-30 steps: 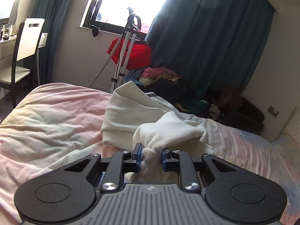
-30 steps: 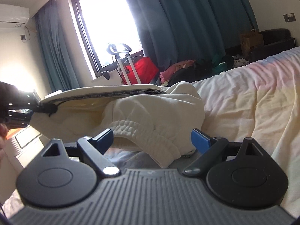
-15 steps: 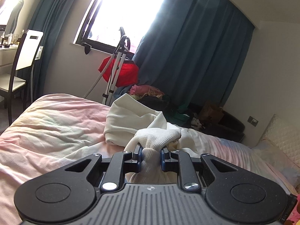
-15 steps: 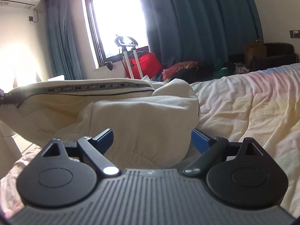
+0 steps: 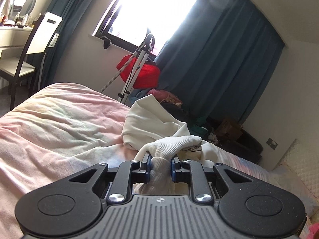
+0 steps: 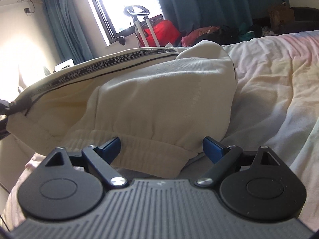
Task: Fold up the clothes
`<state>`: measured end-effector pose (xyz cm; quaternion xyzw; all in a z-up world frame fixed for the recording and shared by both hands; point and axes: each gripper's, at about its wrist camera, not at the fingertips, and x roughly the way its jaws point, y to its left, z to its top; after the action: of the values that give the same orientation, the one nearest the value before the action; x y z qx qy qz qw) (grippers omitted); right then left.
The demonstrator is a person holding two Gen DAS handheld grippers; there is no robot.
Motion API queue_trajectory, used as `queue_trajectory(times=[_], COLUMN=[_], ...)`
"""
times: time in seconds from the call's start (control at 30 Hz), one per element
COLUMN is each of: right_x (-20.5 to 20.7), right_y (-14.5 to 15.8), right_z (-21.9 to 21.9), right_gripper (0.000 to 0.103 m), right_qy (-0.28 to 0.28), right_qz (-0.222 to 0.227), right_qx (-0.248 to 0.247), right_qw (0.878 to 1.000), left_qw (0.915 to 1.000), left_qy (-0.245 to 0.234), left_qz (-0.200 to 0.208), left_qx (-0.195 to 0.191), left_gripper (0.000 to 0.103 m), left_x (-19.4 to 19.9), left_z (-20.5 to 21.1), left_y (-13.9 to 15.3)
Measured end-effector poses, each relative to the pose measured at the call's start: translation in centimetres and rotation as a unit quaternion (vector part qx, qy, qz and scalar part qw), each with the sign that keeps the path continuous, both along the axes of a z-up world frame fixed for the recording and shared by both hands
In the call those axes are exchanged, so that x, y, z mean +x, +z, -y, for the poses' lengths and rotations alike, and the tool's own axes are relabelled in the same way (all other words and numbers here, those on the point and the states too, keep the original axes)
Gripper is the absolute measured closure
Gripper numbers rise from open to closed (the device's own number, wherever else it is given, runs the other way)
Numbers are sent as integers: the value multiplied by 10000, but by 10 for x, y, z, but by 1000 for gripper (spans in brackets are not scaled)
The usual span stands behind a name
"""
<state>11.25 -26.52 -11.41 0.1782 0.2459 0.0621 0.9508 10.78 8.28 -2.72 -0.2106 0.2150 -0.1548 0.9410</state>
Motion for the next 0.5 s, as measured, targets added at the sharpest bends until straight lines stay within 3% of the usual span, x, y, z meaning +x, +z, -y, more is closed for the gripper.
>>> queue_trajectory(times=[0.23, 0.5], right_x=[17, 16], right_y=[-4, -6], right_z=[0, -6], right_gripper=[10, 9], right_qy=[53, 242], right_qz=[-192, -168], right_qx=[171, -143], right_qw=[9997, 9995], left_qw=[9990, 9962], left_qy=[-5, 103], left_qz=[-436, -843], left_qx=[-58, 195], left_gripper=[82, 82], left_x=[20, 36], left_z=[-8, -10], left_y=[-28, -53])
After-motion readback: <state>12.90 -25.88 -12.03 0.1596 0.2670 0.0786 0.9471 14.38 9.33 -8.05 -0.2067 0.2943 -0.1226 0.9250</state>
